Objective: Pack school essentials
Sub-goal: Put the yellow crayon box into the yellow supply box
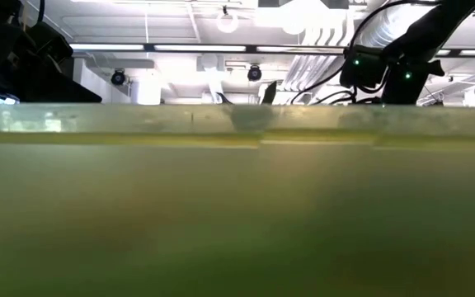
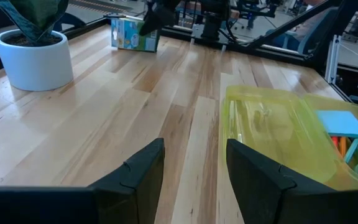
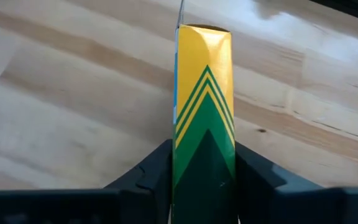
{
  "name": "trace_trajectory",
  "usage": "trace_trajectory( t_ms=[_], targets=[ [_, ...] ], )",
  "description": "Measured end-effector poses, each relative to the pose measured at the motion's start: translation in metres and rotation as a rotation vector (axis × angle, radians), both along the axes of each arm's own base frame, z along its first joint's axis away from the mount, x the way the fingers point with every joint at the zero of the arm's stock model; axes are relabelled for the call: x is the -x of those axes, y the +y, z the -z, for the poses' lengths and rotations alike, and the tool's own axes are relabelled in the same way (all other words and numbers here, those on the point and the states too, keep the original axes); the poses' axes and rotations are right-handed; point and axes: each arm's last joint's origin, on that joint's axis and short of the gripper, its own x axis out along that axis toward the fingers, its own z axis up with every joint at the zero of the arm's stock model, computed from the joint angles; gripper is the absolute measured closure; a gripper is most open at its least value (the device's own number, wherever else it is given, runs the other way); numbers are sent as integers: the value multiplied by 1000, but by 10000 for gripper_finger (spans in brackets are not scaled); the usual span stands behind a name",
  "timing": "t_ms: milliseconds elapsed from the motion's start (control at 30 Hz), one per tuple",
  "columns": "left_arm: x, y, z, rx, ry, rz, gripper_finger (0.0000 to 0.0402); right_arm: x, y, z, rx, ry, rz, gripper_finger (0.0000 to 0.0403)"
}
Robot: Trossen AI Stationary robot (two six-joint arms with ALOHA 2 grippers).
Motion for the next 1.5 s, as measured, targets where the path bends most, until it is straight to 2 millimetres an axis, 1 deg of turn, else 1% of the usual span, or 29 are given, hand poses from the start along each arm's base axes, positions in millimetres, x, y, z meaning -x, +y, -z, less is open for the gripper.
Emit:
trace_trajectory(
  t_ms=[400,733,1100,1200,1300,1500],
  targets=[
    [0,0,0,0,0,0,241,-11,32,0,-1,-19,-87,309],
    [0,0,0,0,0,0,241,-19,57,-2,-7,-50,-158,313],
    [0,0,0,0,0,0,241,-37,104,-47,66,-72,-279,313],
    [0,0,0,0,0,0,241,-44,117,-54,73,-85,-318,313],
    [0,0,0,0,0,0,241,-52,129,-58,67,-61,-347,313],
    [0,0,0,0,1,0,241,-77,158,-70,121,16,-408,313]
  ],
)
